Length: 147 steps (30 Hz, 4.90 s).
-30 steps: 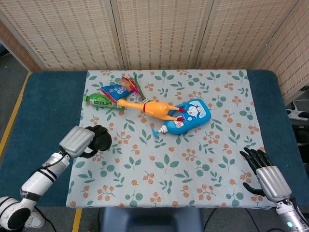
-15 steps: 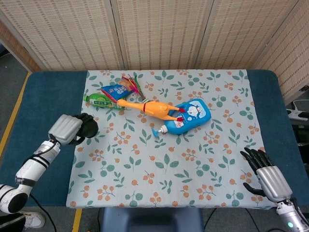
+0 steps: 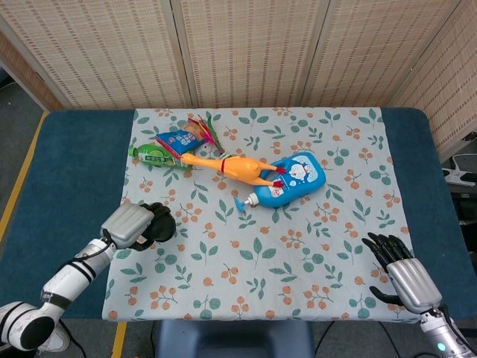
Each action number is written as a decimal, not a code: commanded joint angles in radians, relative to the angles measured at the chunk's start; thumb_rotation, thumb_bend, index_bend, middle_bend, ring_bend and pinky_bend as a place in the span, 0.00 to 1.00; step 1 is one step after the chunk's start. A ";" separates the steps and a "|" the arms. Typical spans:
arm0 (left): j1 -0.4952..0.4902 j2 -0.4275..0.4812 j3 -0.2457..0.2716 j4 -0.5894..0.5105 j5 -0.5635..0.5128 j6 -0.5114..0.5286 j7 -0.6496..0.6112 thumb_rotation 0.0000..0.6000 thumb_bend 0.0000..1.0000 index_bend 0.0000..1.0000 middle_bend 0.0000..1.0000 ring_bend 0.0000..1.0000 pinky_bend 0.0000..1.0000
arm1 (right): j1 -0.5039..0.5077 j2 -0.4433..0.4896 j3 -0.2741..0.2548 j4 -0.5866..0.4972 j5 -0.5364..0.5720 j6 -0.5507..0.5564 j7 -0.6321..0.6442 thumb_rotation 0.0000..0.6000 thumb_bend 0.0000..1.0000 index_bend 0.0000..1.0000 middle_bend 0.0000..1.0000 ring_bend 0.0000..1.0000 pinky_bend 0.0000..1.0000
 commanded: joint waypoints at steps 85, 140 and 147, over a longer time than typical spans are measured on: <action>0.047 -0.272 0.091 0.103 0.041 0.081 0.273 1.00 0.31 0.00 0.00 0.00 0.15 | -0.023 0.043 -0.034 -0.017 -0.081 0.082 0.045 1.00 0.13 0.00 0.00 0.00 0.00; 0.216 -0.214 0.005 0.503 0.108 0.005 -0.236 1.00 0.40 0.38 0.40 0.29 0.46 | -0.030 0.038 -0.033 -0.026 -0.083 0.078 0.020 1.00 0.13 0.00 0.00 0.00 0.00; 0.212 -0.252 0.007 0.582 0.100 -0.087 -0.255 1.00 0.38 0.01 0.02 0.00 0.26 | -0.029 0.030 -0.035 -0.032 -0.079 0.065 -0.001 1.00 0.13 0.00 0.00 0.00 0.00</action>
